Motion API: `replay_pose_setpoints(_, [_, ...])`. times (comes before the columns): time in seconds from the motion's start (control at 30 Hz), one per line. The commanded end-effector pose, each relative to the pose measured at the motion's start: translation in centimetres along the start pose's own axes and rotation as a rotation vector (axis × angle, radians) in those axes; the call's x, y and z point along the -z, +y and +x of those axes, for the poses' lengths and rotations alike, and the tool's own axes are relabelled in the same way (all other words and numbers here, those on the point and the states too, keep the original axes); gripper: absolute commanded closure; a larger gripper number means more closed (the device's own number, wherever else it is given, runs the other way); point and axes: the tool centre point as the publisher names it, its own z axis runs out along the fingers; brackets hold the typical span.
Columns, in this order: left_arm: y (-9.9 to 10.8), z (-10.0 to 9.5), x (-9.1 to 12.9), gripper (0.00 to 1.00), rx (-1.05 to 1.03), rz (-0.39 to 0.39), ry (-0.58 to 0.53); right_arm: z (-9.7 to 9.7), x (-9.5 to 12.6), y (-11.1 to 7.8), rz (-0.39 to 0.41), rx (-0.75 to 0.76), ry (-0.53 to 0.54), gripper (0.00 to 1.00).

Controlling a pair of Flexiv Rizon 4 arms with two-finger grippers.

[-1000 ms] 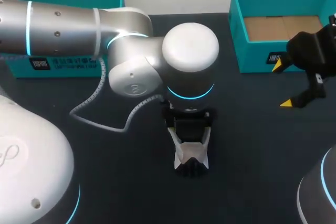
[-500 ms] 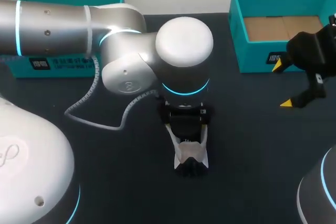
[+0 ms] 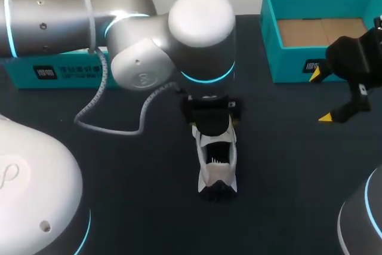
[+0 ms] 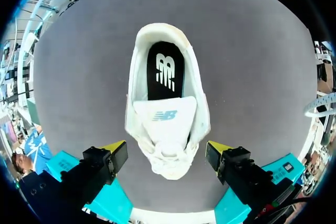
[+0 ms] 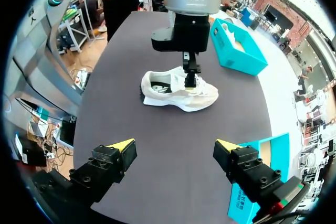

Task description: Take the shoe out of the shoebox, open the shoe tongue, remove and reinsert the insole, then place the shoe into the shoebox

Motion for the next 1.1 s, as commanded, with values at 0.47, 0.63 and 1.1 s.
replay_pose_setpoints(0.47, [-1.6, 0.1, 0.1, 0.78, -0.021, 0.058, -0.013, -0.2, -0.2, 0.1, 0.003, 0.0, 0.004, 0.0])
replay_pose_setpoints(0.63, [-2.5, -0.2, -1.2, 0.86, -0.008, 0.105, -0.014, -0.2, -0.2, 0.1, 0.003, 0.0, 0.004, 0.0])
replay_pose_setpoints(1.1, [-2.8, -0.3, -0.9, 0.75, 0.037, 0.141, -0.014, -0.2, -0.2, 0.1, 0.003, 0.0, 0.004, 0.0])
